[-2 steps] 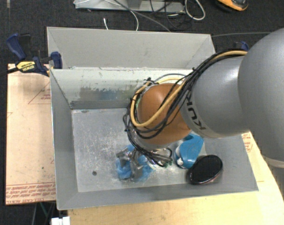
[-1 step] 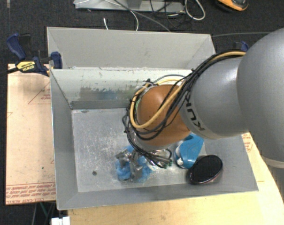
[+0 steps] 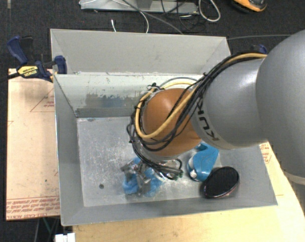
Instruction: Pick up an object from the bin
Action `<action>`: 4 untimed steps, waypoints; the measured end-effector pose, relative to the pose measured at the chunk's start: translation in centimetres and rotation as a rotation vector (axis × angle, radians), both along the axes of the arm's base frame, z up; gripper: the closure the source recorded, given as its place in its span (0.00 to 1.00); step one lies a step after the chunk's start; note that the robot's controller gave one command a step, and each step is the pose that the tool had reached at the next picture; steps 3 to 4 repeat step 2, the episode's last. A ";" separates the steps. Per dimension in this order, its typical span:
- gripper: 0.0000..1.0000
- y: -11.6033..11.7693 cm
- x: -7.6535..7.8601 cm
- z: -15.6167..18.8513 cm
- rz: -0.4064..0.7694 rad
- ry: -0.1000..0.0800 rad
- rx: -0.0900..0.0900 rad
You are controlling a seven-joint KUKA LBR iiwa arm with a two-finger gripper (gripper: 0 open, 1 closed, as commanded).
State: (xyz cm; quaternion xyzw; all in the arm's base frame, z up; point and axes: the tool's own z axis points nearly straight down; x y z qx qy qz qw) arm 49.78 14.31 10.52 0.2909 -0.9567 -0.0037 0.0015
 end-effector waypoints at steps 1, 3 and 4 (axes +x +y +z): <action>1.00 -0.4 1.9 6.5 0.144 -0.007 0.003; 1.00 -0.1 1.3 16.8 0.112 0.000 0.005; 1.00 -0.1 1.3 16.8 0.112 0.000 0.005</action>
Offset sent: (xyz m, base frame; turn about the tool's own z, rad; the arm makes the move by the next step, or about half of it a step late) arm 0.0090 -0.0003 0.2403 -0.0882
